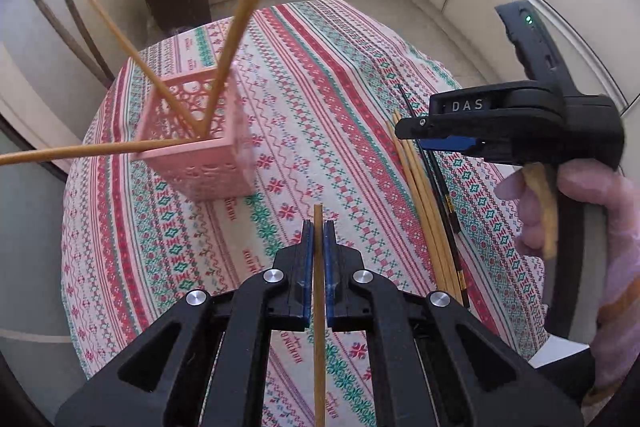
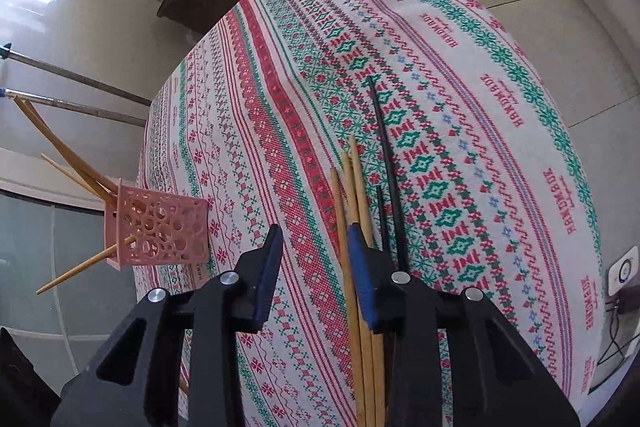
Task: Organize utensils
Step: 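Grasp a wooden chopstick with the left tool while the right tool grasps another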
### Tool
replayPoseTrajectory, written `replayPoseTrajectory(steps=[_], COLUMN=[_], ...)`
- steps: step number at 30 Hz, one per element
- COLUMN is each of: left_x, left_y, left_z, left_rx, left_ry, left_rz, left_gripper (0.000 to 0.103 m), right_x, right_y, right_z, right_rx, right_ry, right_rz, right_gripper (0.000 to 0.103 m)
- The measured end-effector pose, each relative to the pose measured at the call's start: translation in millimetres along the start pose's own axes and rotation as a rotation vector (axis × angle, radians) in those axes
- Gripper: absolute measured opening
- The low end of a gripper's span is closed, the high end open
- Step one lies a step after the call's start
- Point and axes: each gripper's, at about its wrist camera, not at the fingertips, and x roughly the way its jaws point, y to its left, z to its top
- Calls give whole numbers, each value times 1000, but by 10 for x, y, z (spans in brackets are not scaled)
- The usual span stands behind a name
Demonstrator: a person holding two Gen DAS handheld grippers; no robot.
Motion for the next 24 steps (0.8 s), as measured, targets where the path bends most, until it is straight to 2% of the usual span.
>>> replayPoseTrajectory(steps=[2,6,9,11,13,14,15,16,19,24], left_x=[-60,-184,-135,-150,-169,-192,-233,-250,-380,-606], left_y=[79,189,268,307,311,317,313,316,340,410], left_z=[-6,-68,-69,-71,-75,-72,-65,-63,-47,-18], left_rx=[-15,-26,-41,-52,-60,-65,-69,-72,-80,-96], left_ry=[-4,-4,3,1,-9,-20,-32,-45,-99,-180], left_rz=[-10,-18,-19,-19,-15,-13,-10,-8,2,-16], left_gripper=[4,4,4,4,4,4,4,4,4,4], right_x=[69,223,320,337,365,375,385,390,303,-155], right_y=[12,22,10,63,160,213,244,242,165,251], right_z=[42,88,90,83,34,-7,-31,-46,-70,-192], right_rx=[17,25,10,-25,-95,-134,-155,-154,-101,-123], right_ry=[5,13,22,3,-24,-44,-57,-61,-81,-193], right_rz=[12,-50,-92,-112,-170,-218,-261,-274,-238,-192], right_gripper=[34,34,34,34,32,26,16,6,5,5])
